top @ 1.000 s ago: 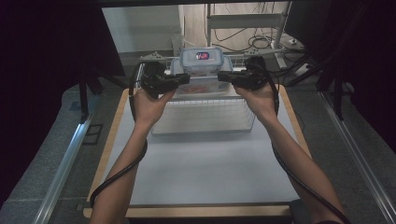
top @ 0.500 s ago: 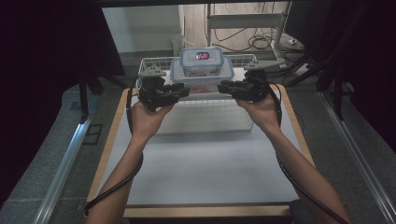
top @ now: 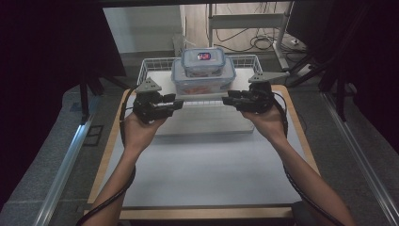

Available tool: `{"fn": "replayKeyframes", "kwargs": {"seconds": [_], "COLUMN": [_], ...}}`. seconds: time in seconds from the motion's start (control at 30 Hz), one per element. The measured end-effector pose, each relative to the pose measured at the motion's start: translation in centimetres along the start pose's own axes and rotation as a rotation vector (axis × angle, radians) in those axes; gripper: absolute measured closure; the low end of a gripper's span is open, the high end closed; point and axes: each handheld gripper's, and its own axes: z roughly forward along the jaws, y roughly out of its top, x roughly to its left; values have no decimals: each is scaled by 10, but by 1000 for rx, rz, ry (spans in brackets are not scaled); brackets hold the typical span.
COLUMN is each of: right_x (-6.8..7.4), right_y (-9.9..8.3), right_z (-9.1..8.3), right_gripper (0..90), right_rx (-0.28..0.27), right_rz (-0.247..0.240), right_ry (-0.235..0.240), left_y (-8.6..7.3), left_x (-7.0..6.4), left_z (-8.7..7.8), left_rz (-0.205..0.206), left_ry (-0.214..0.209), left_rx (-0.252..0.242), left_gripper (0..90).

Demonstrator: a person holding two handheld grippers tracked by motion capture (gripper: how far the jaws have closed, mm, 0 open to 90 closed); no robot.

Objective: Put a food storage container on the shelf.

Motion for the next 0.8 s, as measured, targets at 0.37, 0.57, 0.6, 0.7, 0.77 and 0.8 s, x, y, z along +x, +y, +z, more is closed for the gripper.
{"fn": "replayKeyframes", "kwargs": {"seconds": [0.37, 0.57, 0.6, 0.7, 0.77, 0.8], "right_x": [10, 21, 22, 26, 29, 32], "right_y": [-26, -46, -48, -59, -64, -68], "right_z": [-4, -5, -5, -6, -7, -8], "right_gripper": [434, 362, 351, 298, 263, 244], "right_rx": [62, 91, 93, 107, 115, 122], "right_rz": [-43, -68, -70, -80, -87, -88], "right_ry": [-14, -8, -10, -18, -26, -35], "left_y": [-34, -56, -60, -73, -79, -81], "left_x": [-10, -20, -22, -29, -32, -34], "left_z": [0, 4, 5, 7, 7, 7], "left_rz": [-19, -39, -45, -52, -52, -49], "left_ry": [-14, -33, -33, -28, -21, -20], "left_rx": [6, 17, 22, 34, 40, 39], "left_gripper": [365, 309, 296, 241, 206, 188]}}
